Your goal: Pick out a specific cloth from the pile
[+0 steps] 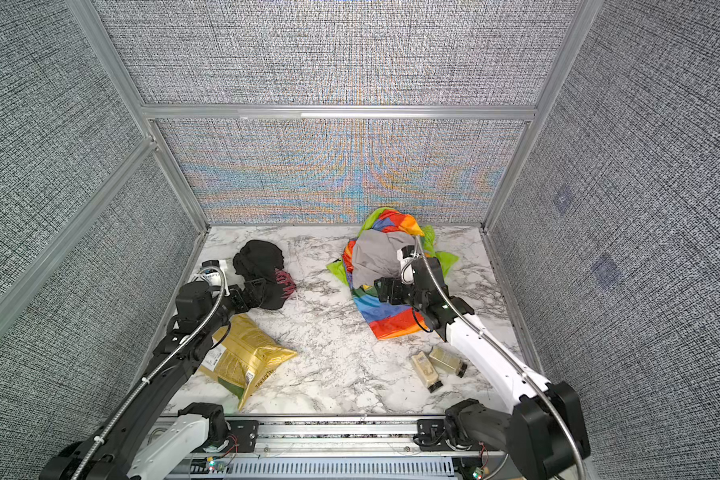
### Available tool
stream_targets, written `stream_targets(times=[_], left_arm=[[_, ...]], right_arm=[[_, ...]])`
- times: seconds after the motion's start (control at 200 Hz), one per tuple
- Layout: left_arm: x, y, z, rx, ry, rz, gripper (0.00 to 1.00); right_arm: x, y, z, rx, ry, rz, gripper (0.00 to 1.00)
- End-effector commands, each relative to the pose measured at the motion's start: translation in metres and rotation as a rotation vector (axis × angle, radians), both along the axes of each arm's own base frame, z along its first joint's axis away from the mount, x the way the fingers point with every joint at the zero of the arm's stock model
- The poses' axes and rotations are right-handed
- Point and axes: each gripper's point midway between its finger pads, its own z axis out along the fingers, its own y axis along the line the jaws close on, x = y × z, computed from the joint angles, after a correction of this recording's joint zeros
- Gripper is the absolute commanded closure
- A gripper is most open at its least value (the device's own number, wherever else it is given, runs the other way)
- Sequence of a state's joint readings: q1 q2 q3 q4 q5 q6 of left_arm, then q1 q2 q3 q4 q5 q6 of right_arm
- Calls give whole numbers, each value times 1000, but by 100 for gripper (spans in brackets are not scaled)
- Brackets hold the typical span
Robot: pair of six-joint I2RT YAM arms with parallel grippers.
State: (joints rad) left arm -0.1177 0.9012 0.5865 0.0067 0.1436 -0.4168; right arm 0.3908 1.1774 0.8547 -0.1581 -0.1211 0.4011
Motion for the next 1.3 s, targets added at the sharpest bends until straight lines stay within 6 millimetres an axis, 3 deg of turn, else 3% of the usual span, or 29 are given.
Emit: stream_targets(times=[0.0,0.16,0.375,0.445,0.625,0.746,0.951,1.166,1.296], left_arm=[[5,10,17,18,-72,53,1],[2,27,10,51,-85,144,1],[-3,52,-13,128,-109,268,5],[-4,58,-20,169,-131,292,1],[-5,68,-33,319,-200,306,1],[-4,78,-40,384,-217,350,1],[5,81,-50,481,-256,355,1],[21,65,-58,507,-329,266,1],[24,68,-66,522,-345,288,1]], right_arm=[[-4,-17,8,-79,-22,-49,9],[-8,-30,22,-97,-67,-95,5],[-18,-56,22,-148,-118,-191,4],[-21,-65,23,-169,-150,-219,4],[-30,-83,22,-224,-266,-255,4],[-32,-105,15,-241,-275,-353,4],[-30,-125,7,-262,-275,-418,4],[-37,-152,-2,-290,-294,-521,3],[-41,-161,-10,-289,-308,-545,3]])
